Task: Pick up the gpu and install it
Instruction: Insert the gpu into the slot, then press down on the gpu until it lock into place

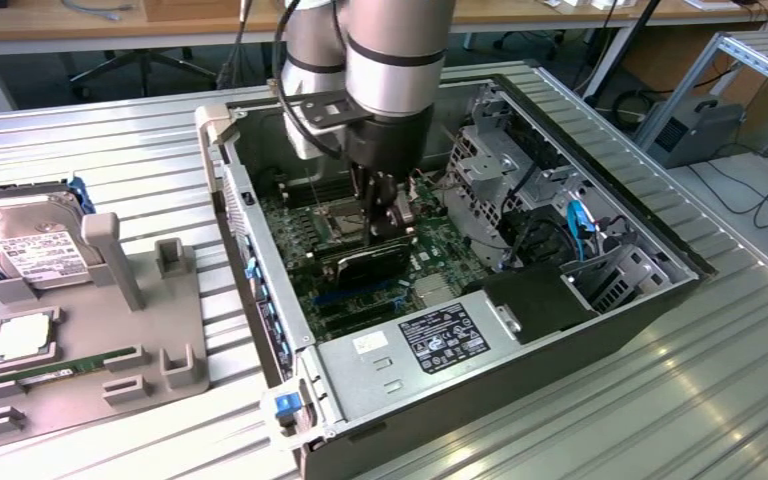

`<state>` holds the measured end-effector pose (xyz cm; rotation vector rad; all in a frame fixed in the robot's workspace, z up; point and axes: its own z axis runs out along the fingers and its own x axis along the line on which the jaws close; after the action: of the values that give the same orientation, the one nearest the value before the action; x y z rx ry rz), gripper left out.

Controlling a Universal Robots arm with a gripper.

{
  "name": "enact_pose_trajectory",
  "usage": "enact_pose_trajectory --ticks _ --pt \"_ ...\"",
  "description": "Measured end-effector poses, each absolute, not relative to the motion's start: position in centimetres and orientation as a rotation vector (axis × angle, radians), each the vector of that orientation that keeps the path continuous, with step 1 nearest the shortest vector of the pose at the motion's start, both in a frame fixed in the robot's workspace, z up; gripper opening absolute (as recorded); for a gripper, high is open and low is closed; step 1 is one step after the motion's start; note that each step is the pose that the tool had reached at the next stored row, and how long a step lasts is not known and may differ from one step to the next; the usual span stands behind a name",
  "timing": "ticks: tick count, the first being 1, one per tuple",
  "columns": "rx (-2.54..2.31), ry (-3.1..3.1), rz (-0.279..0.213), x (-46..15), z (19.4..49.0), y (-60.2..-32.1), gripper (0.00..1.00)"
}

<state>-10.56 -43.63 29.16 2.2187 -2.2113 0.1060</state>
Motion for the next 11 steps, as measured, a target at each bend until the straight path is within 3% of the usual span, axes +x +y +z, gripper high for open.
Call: enact_pose_trajectory --ticks 1,11 --pt "2.213 -2.202 0.088 -8.64 29.15 -43.63 0.11" --pt "2.213 -2.201 0.087 -8.57 29.14 -43.63 0.11"
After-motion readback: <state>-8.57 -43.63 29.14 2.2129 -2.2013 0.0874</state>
